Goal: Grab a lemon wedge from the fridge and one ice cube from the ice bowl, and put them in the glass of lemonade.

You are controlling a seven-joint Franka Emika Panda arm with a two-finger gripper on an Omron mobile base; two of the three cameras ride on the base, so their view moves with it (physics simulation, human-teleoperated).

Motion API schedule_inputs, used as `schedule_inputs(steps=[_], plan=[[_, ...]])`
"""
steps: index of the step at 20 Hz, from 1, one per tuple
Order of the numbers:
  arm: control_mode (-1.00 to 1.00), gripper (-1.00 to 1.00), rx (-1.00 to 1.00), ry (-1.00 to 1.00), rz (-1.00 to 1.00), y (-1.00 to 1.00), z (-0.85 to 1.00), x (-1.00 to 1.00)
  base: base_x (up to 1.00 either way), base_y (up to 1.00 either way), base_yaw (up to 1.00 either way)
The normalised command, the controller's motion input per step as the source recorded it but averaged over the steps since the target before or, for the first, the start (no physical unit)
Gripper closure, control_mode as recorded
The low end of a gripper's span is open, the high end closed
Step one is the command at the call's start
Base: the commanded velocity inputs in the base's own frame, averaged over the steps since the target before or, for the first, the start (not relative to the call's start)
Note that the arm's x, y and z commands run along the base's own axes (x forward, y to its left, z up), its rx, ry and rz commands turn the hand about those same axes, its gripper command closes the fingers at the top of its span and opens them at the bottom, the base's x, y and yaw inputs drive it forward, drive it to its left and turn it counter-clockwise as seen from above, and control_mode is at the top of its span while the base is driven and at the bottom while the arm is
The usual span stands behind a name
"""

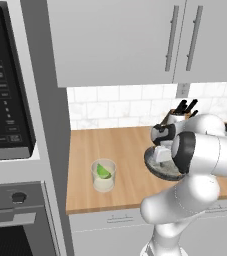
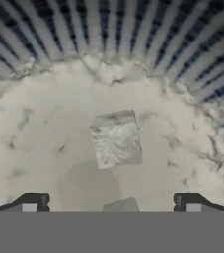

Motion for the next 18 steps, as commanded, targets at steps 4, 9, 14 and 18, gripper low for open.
schedule_inputs(steps=[4, 9, 14, 18], plan=[[-1.0, -1.0, 0.0, 0.0, 0.0, 0.0, -0.13, -0.01, 0.0, 0.0, 0.0], [-1.0, -1.0, 0.0, -0.01, 0.01, 0.03, 0.0, -0.38, 0.0, 0.0, 0.0], [-1.0, -1.0, 0.0, -0.17, 0.0, 0.22, 0.0, -0.4, 0.0, 0.0, 0.0], [-1.0, -1.0, -0.04, -0.09, 0.0, 0.13, 0.03, 0.11, 0.0, 0.0, 0.0]])
